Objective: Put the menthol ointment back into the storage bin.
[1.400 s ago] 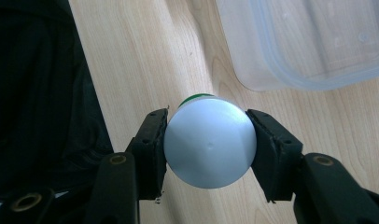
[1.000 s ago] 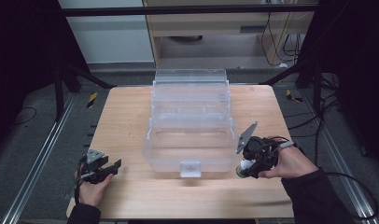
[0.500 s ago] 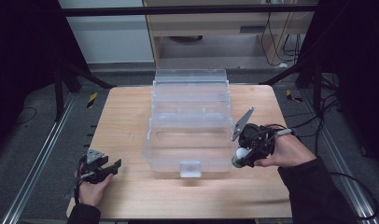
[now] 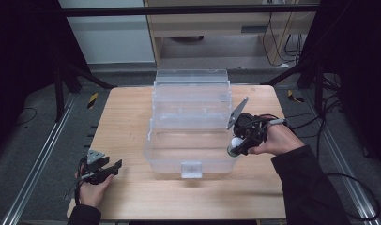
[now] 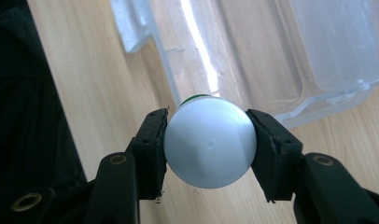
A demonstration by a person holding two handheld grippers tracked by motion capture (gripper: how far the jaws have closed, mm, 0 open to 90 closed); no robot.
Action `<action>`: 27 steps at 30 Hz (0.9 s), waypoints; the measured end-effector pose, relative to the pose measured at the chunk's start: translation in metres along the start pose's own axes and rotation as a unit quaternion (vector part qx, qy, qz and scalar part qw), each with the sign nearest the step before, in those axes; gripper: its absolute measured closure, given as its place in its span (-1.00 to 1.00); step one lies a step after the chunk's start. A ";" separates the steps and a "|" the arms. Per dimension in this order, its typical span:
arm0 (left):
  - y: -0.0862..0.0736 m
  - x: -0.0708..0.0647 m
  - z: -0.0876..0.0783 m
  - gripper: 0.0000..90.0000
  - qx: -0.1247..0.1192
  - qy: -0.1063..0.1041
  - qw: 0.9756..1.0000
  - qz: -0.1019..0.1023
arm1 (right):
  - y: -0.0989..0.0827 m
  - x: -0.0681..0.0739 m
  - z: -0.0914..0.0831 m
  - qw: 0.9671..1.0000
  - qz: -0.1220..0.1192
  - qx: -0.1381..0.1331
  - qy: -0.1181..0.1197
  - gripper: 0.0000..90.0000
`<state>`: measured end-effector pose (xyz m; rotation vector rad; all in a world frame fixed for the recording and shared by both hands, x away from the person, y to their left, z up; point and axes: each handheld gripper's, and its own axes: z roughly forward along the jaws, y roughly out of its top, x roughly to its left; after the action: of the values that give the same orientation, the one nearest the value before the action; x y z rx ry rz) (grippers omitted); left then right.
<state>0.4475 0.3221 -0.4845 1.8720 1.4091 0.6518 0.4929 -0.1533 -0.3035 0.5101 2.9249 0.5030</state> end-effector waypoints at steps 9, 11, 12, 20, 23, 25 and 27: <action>0.000 0.000 0.000 -0.05 0.000 -0.001 1.000 -0.001 | 0.010 -0.017 0.024 1.000 -0.003 -0.002 0.004 0.12; 0.000 0.001 0.000 -0.05 0.000 -0.001 1.000 -0.002 | 0.011 -0.019 0.029 1.000 -0.012 -0.003 -0.002 0.12; 0.000 0.001 0.000 -0.05 0.000 -0.001 1.000 -0.002 | 0.012 -0.021 0.033 1.000 -0.011 -0.002 0.000 0.12; 0.000 0.001 0.000 -0.05 0.000 -0.001 1.000 -0.002 | 0.012 -0.029 0.048 1.000 -0.001 -0.001 0.005 0.12; 0.000 0.000 0.000 -0.05 -0.001 -0.001 1.000 -0.002 | 0.009 -0.031 0.054 1.000 -0.005 0.004 0.001 0.12; 0.000 0.000 0.000 -0.05 0.000 -0.001 1.000 0.000 | 0.008 -0.031 0.056 1.000 -0.002 0.005 0.000 0.12; 0.000 0.000 0.000 -0.05 0.000 -0.001 1.000 -0.001 | 0.007 -0.031 0.058 1.000 0.001 0.004 0.004 0.12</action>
<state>0.4474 0.3226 -0.4843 1.8710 1.4091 0.6491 0.5351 -0.1405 -0.3533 0.5143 2.9360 0.4941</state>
